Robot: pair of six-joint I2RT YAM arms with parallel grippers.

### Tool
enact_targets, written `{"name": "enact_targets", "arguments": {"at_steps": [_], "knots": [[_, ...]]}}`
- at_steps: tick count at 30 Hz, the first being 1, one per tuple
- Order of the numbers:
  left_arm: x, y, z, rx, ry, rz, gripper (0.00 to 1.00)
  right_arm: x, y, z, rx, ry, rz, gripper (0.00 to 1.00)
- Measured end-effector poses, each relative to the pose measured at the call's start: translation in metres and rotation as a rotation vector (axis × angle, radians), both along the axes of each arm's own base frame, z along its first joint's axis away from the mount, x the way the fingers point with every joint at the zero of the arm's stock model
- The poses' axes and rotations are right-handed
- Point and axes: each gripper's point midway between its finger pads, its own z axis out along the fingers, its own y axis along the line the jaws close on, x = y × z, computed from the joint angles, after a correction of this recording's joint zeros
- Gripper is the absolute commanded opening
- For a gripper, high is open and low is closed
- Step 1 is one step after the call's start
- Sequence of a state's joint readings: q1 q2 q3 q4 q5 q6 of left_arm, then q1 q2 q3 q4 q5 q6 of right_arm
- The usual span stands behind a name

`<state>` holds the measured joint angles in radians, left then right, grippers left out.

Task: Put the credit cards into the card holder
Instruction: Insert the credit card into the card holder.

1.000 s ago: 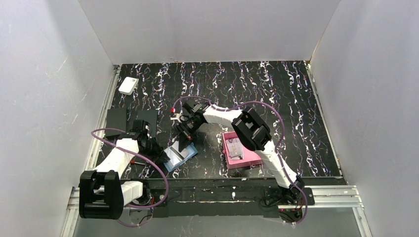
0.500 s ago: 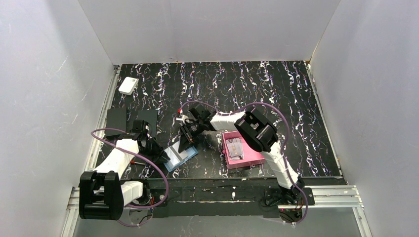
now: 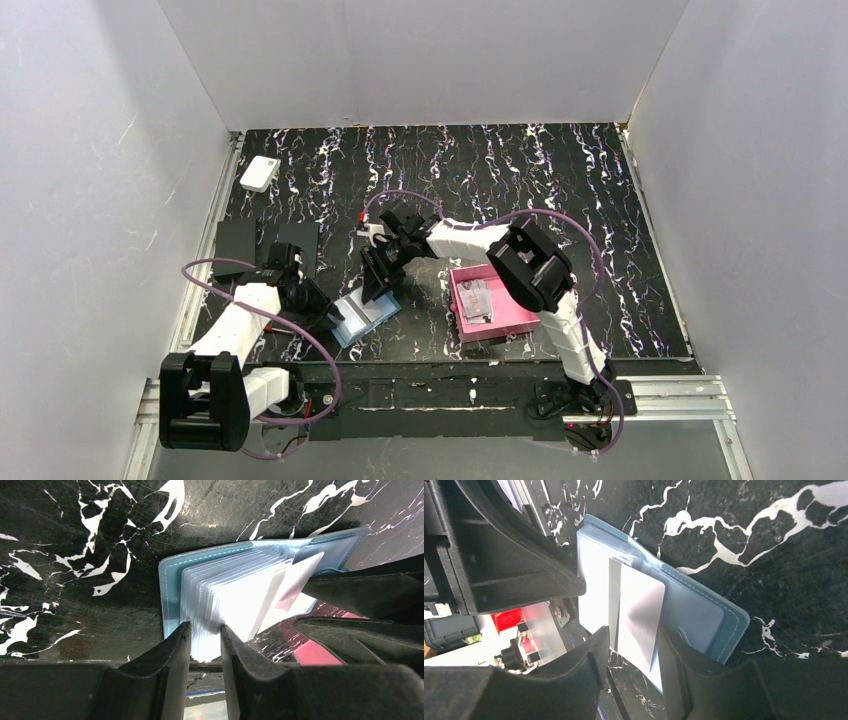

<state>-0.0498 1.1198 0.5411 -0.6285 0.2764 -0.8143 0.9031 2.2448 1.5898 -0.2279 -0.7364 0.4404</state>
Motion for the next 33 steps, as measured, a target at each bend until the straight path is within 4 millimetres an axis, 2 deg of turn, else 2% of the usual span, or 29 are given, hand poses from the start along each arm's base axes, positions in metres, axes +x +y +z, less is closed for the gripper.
{"name": "enact_targets", "arguments": {"at_steps": [9, 10, 14, 16, 21, 29, 33], "knots": [[0.002, 0.001, 0.008, 0.003, -0.046, 0.009, 0.33, 0.000, -0.002, -0.003, -0.008, -0.002, -0.007, 0.44], [0.002, 0.001, 0.010, 0.002, -0.051, 0.011, 0.31, -0.001, -0.002, -0.003, -0.006, 0.000, -0.008, 0.44], [0.001, 0.001, 0.011, 0.001, -0.051, 0.027, 0.12, -0.002, -0.001, -0.004, 0.004, 0.017, -0.020, 0.42], [0.003, 0.001, 0.010, 0.000, -0.060, 0.033, 0.08, -0.002, 0.001, -0.004, 0.016, 0.028, -0.030, 0.41], [0.001, 0.000, 0.000, -0.006, -0.036, 0.043, 0.05, -0.005, 0.006, -0.004, 0.046, 0.070, -0.058, 0.39], [0.001, 0.000, -0.001, -0.010, -0.042, 0.043, 0.04, -0.017, 0.021, 0.001, 0.065, 0.117, -0.094, 0.33], [0.000, 0.000, -0.001, -0.010, -0.048, 0.045, 0.04, -0.017, 0.019, -0.002, 0.054, 0.142, -0.163, 0.31]]}}
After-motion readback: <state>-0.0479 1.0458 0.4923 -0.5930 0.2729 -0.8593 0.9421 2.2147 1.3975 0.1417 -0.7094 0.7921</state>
